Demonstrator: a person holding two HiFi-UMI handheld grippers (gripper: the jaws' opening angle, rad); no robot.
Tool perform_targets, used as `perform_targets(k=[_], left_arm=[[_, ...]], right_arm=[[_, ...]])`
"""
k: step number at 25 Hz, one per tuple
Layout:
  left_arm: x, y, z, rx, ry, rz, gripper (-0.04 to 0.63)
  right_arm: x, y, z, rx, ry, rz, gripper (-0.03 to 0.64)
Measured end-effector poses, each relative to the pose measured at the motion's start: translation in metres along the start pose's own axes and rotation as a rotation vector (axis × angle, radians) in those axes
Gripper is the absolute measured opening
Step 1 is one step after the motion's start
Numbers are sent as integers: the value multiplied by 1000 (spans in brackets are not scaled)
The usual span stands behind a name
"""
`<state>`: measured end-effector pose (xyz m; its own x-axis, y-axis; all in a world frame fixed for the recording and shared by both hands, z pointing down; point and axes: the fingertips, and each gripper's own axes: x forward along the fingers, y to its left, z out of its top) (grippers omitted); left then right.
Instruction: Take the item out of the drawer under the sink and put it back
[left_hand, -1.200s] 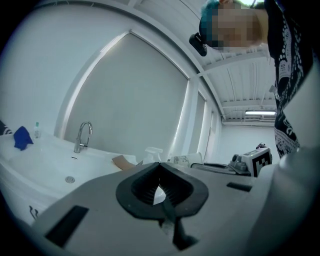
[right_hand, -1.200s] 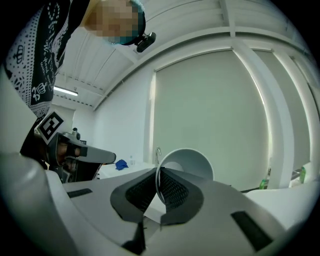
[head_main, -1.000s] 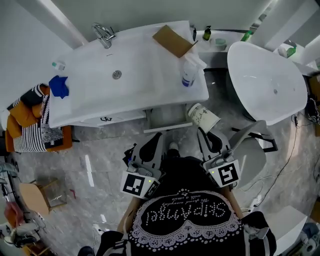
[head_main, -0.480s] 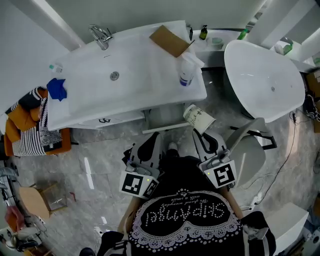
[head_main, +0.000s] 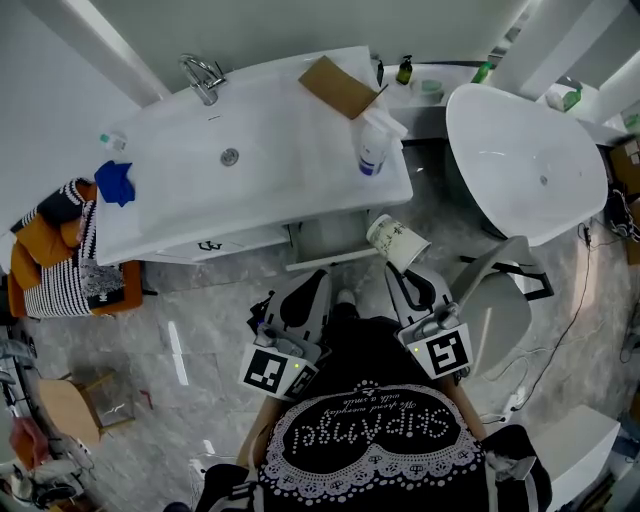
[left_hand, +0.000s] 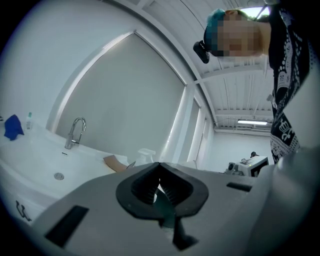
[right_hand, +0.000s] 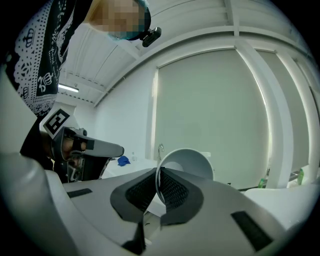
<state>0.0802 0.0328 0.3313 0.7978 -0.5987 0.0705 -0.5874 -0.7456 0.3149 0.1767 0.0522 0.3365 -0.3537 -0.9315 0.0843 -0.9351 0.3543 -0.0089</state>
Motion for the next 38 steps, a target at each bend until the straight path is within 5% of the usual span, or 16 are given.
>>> perform_targets(k=[19, 26, 38], left_arm=[[-13, -13, -4, -7, 19, 2, 5], [-32, 2, -4, -30, 3, 83, 5], [-49, 16, -4, -38, -22, 171, 5]], right_arm=[[-18, 5, -5, 10, 14, -49, 25], [-7, 19, -23, -400, 201, 54, 25], [16, 20, -34, -450, 219, 146, 25]])
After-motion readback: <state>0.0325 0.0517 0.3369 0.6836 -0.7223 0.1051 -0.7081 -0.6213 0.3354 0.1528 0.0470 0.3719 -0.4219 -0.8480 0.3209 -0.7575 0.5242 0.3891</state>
